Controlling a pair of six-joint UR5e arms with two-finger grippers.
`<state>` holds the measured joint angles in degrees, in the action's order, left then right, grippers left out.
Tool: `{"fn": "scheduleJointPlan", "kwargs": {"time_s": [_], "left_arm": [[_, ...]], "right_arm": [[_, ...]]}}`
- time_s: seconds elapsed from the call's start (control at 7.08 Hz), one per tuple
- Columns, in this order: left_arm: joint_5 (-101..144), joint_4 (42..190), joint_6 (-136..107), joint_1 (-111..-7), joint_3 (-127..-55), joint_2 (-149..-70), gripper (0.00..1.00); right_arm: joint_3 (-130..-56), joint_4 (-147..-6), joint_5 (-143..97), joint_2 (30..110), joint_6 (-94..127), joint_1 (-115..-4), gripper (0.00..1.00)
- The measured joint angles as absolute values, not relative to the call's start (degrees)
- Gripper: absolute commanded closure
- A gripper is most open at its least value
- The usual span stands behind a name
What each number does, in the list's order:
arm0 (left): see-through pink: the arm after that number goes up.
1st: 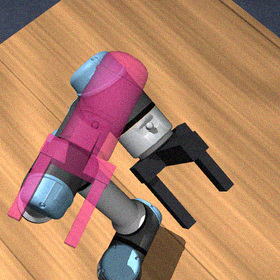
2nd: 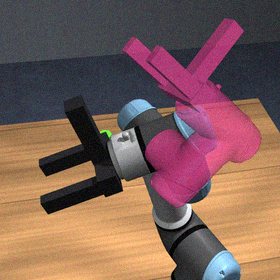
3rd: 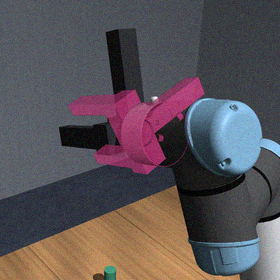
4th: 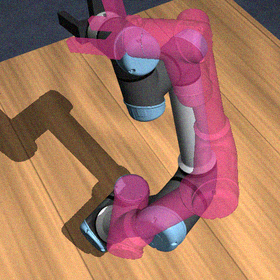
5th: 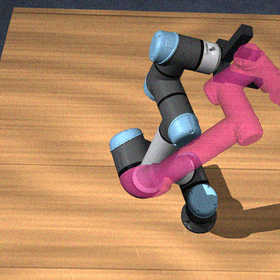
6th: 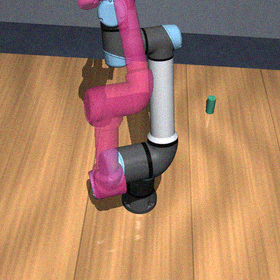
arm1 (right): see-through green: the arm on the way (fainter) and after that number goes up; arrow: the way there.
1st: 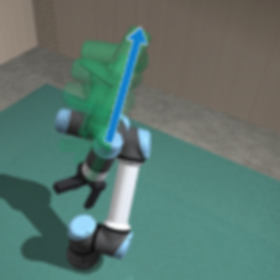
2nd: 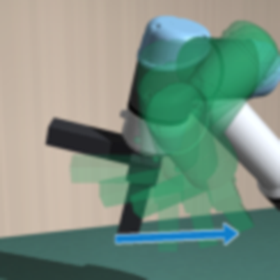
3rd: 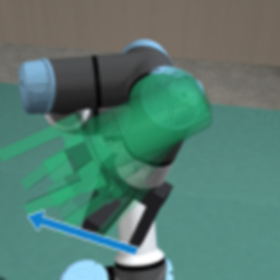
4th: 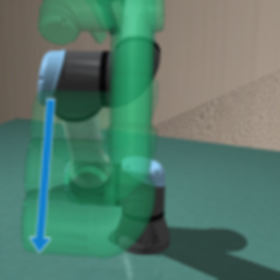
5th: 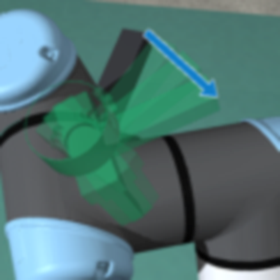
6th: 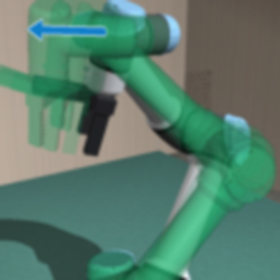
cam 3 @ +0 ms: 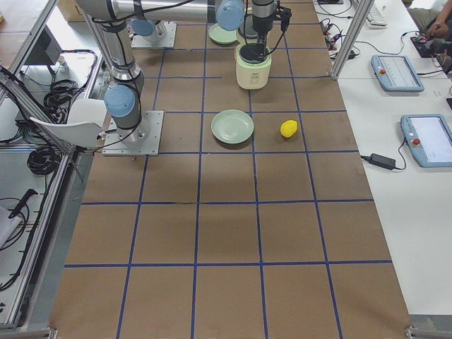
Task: Press rice cooker button
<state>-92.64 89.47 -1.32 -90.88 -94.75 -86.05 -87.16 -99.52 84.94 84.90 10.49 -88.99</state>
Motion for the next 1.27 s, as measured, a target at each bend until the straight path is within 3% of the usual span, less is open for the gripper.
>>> {"fn": "scheduleJointPlan", "kwargs": {"time_s": [1.27], "left_arm": [[-92.6,89.5,-1.3,-90.9,-94.7,-86.0,0.00]], "right_arm": [[-89.5,-98.2,87.1,87.0,6.2,-88.5,0.05]]}}
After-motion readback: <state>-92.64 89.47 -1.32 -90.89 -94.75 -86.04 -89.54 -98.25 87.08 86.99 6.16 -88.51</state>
